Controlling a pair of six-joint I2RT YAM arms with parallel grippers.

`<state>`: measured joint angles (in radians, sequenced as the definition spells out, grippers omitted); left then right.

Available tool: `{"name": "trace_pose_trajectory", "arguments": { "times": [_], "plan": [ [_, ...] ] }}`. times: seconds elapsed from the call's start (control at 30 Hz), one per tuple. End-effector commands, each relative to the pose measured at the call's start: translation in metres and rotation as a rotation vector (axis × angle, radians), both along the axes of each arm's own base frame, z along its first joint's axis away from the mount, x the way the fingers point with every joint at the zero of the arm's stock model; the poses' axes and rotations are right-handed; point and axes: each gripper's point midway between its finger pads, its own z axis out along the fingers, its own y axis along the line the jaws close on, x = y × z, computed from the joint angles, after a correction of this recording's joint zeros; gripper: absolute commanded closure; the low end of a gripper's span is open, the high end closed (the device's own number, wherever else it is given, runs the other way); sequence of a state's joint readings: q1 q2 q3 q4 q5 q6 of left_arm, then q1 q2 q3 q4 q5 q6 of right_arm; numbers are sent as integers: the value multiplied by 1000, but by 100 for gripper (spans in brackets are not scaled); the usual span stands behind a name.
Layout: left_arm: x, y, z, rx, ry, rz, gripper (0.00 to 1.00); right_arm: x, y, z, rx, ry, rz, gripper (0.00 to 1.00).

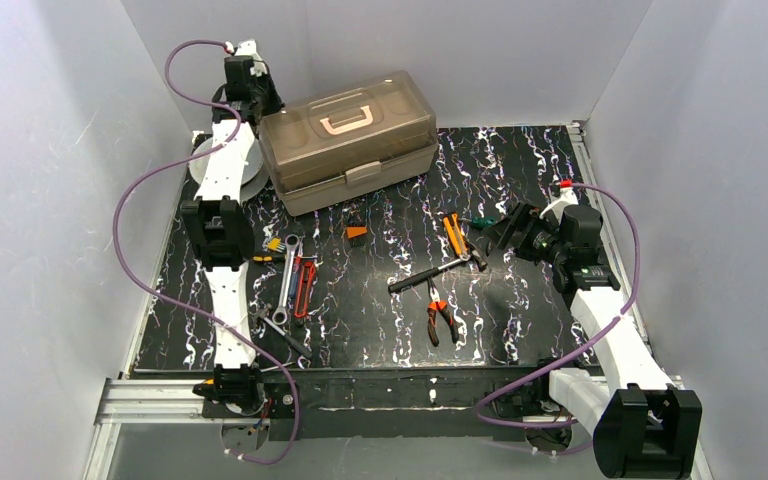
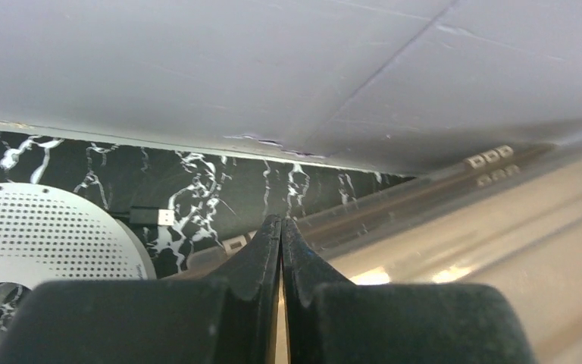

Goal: Pack the tool kit

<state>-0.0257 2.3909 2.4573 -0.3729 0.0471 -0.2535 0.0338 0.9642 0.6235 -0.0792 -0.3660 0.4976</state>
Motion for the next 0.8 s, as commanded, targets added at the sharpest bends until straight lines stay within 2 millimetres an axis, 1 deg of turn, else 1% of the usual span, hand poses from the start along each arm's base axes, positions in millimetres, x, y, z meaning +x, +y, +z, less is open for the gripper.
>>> {"name": "trace_pose_trajectory", "arguments": {
  "times": [0.0, 0.1, 0.17, 0.2, 0.23, 0.33, 0.4, 0.43, 0.5, 0.53, 0.57, 0.6, 0.67, 0.7, 0.77],
  "plan": [
    [-79, -47, -20, -197, 272, -207, 100, 1, 7, 19, 24, -36, 37, 15],
    [-116, -72, -29, -313, 358, -301, 100, -3, 15, 25, 60, -33, 66, 15],
    [-138, -86, -34, -357, 412, -334, 100, -7, 21, 29, 86, -30, 93, 15],
    [-148, -92, -33, -352, 425, -351, 100, -9, 24, 30, 96, -30, 105, 16],
    [-161, -97, -38, -333, 451, -351, 100, -10, 27, 32, 103, -30, 117, 16],
    [-183, -103, -34, -225, 442, -327, 100, -12, 30, 38, 113, -36, 128, 15],
    [-190, -106, -18, -175, 393, -317, 100, -12, 33, 42, 122, -43, 136, 15],
    [-193, -106, -7, -170, 363, -318, 100, -11, 35, 44, 128, -44, 139, 15],
    [-196, -109, 10, -193, 328, -318, 100, -11, 41, 50, 139, -49, 158, 15],
    [-199, -114, 17, -226, 324, -328, 100, -10, 45, 54, 142, -50, 166, 15],
    [-204, -121, 24, -268, 322, -346, 97, -9, 49, 59, 142, -57, 174, 15],
    [-209, -130, 30, -307, 323, -373, 90, -9, 53, 61, 140, -60, 179, 15],
    [-219, -142, 37, -322, 316, -398, 73, -4, 61, 68, 130, -78, 178, 15],
    [-223, -142, 38, -304, 309, -395, 62, -1, 64, 70, 128, -76, 177, 15],
    [-228, -137, 42, -260, 283, -365, 44, 6, 71, 74, 131, -72, 179, 15]
  ]
}}
